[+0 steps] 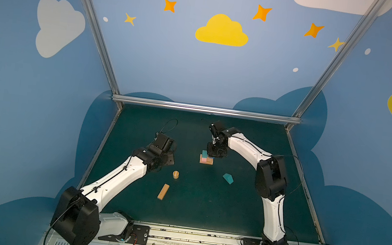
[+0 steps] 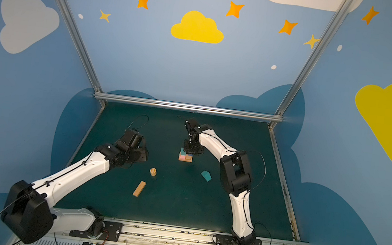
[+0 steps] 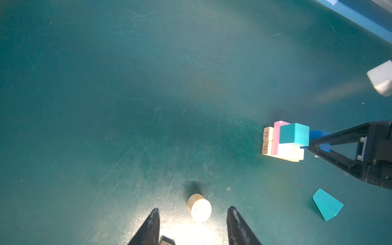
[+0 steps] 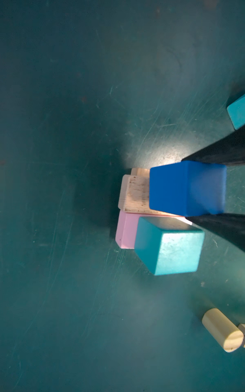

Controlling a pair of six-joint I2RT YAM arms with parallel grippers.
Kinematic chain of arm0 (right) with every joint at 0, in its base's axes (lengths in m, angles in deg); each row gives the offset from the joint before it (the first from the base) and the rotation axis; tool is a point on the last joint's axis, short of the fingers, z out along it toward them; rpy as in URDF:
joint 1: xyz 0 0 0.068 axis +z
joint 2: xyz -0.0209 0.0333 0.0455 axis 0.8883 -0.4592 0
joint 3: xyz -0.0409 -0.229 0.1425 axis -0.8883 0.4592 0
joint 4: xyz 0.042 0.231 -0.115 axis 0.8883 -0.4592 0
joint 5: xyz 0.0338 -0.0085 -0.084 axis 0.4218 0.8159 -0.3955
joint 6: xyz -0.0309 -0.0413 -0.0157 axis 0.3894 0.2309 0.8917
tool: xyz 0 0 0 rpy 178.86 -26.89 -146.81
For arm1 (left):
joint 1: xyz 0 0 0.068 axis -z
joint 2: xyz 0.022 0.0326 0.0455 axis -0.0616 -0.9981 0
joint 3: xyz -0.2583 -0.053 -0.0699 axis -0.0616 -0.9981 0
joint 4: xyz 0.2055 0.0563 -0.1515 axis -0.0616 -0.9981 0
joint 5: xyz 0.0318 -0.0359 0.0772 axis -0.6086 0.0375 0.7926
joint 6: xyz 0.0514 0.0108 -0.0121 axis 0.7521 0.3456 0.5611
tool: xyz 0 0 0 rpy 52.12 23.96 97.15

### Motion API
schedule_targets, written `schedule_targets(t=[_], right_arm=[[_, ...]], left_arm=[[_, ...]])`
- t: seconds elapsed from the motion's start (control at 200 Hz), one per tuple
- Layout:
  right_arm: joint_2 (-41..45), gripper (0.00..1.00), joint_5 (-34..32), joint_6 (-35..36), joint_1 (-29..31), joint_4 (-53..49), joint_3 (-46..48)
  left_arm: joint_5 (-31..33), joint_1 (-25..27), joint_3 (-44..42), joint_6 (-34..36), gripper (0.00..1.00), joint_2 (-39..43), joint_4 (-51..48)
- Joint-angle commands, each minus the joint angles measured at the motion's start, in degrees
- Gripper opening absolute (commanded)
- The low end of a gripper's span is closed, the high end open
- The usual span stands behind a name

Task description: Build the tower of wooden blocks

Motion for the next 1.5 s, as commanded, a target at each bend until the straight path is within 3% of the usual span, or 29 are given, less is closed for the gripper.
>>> schedule_targets(t=[0.0, 0.836, 1.497], right_arm=[[-1.07, 0.22, 0.59, 0.26, -0.28, -0.70, -1.85], [-1.46, 0.37, 1.22, 0.10, -0.28, -0.82, -2.39], [-0.23, 0.38, 0.87, -0.05, -0.28, -1.45, -1.90]], left_arm=[[1.01, -0.27, 1.02, 0.37, 0.51, -0.40, -0.81], [1.10, -0.28, 0.85, 0.28, 0.51, -0.29, -1.10], [0.74, -0.27, 0.86, 0.18, 0.51, -0.06, -1.28]])
